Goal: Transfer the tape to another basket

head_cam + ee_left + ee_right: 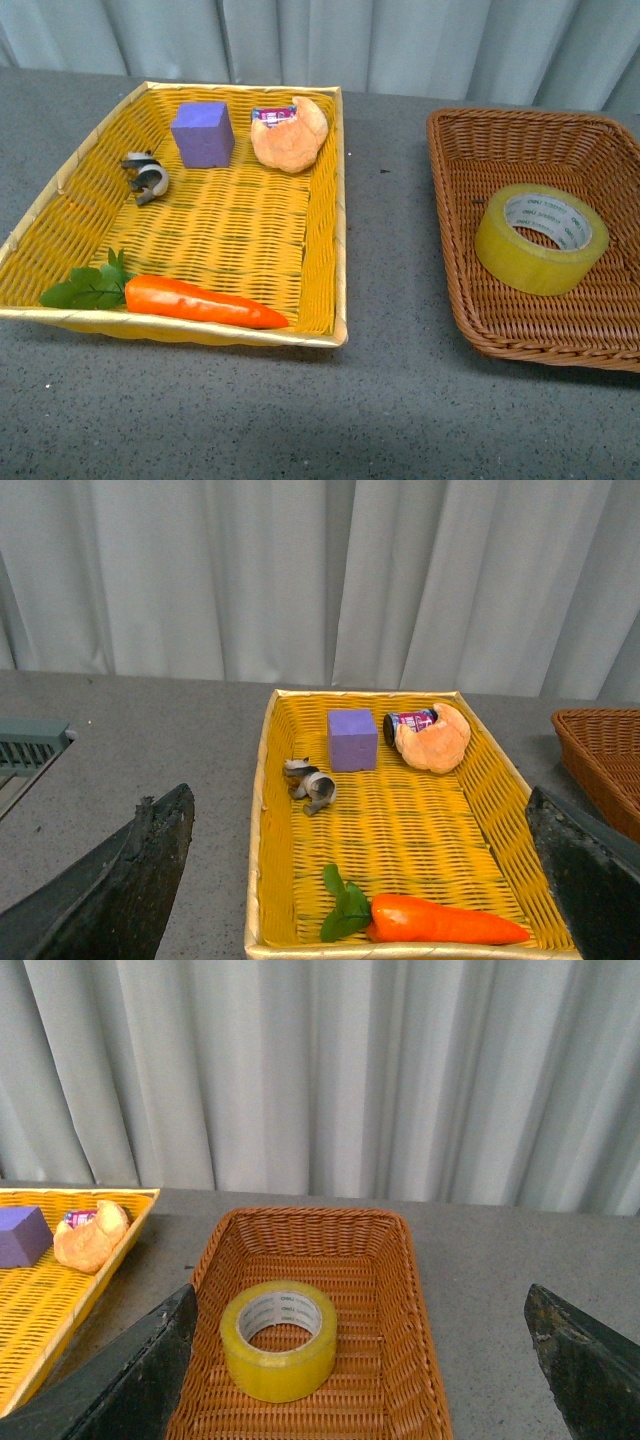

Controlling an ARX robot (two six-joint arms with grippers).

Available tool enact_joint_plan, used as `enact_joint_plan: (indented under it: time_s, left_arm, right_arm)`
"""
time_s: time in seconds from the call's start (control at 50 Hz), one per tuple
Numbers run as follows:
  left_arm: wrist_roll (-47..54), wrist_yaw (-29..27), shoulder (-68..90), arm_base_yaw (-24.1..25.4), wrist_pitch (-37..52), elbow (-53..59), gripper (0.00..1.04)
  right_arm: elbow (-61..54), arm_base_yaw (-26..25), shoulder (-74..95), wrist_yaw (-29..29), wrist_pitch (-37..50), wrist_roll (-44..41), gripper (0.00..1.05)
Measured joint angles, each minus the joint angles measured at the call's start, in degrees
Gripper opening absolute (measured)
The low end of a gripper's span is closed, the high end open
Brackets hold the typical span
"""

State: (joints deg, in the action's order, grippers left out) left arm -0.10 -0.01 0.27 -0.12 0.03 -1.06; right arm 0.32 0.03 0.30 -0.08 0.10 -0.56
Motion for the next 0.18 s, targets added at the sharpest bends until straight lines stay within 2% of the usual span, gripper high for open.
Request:
enact_joint_plan:
  time_s: [0.18]
  left_arm:
    - [0.00, 0.00, 0.00, 0.00, 0.00, 0.00, 0.98]
  right_arm:
    - [0.00, 0.00, 0.00, 0.00, 0.00, 0.00, 0.96]
